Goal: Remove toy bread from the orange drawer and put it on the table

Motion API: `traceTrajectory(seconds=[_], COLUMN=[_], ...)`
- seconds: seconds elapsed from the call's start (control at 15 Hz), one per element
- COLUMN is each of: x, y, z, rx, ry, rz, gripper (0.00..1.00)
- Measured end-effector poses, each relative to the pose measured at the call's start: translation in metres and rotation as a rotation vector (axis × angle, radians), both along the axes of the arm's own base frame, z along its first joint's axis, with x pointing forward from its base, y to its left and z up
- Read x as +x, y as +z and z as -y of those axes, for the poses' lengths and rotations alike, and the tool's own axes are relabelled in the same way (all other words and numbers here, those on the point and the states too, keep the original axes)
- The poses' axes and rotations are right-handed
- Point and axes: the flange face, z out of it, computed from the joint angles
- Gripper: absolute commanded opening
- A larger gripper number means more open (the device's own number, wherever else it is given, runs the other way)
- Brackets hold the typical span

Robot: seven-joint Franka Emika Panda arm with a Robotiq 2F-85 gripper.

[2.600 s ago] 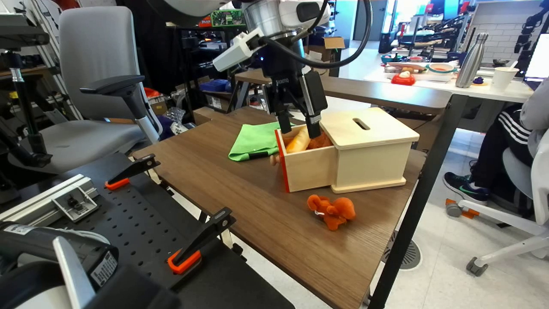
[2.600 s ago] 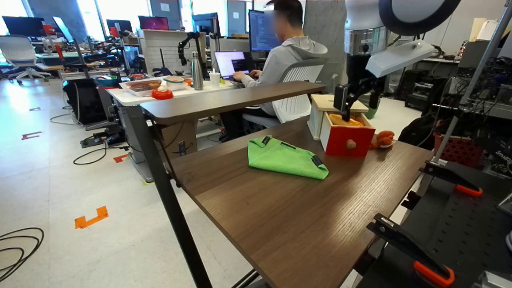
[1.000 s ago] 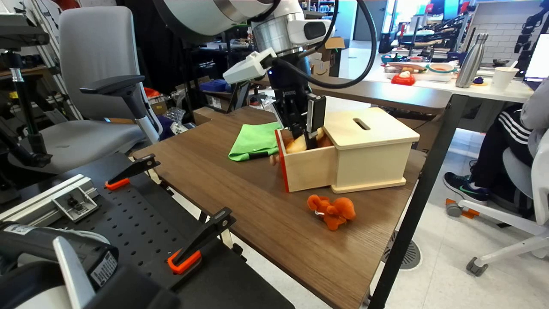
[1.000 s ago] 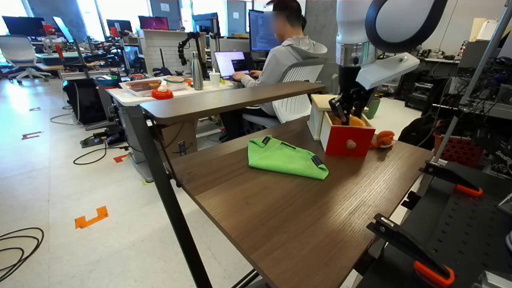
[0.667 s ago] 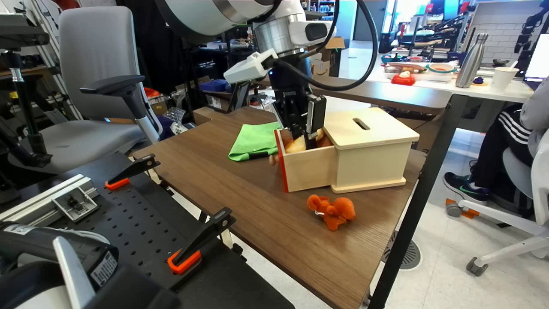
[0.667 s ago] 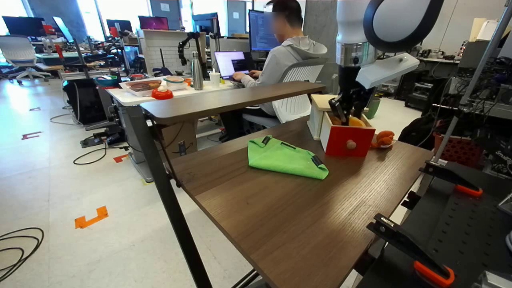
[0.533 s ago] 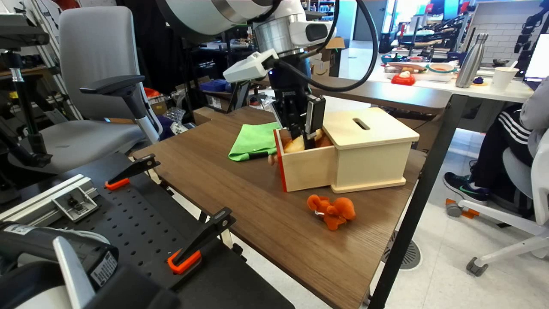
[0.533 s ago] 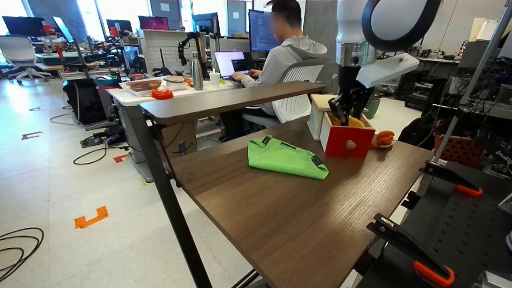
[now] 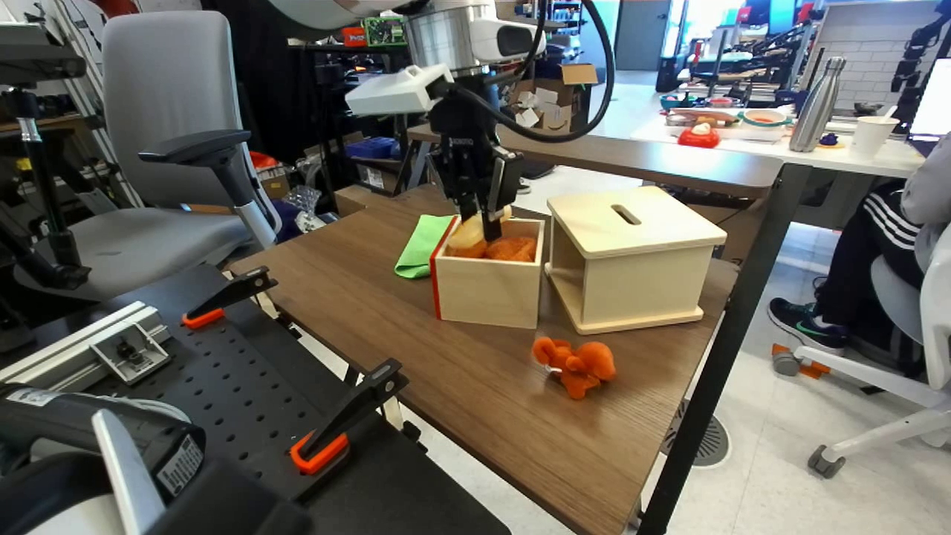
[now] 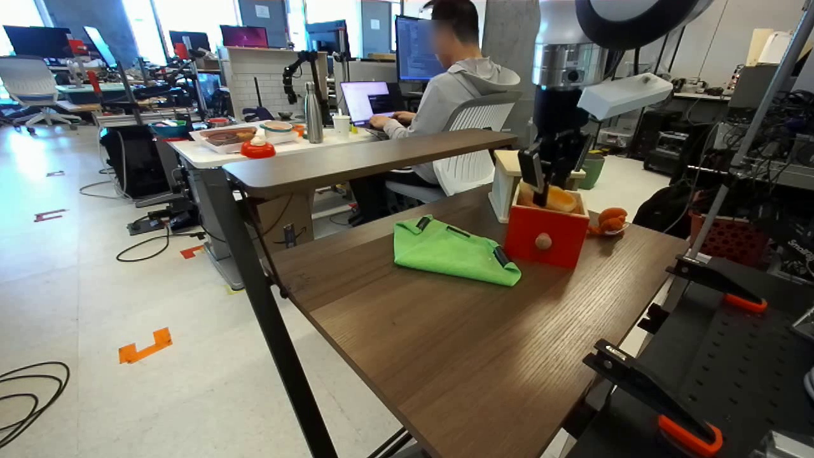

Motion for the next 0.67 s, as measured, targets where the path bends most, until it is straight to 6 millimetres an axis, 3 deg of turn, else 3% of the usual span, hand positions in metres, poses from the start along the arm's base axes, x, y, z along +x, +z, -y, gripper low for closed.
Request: traceTrajectory(seconds=[0.33,0.67], x=[-0.023,-0.057], y=[0.022,0.001], z=[-0.017,-0.05], rx=[0.048,0.076], ry=[0.058,0.201], rz=[0.003,-0.079], gripper=[0.15,0.15])
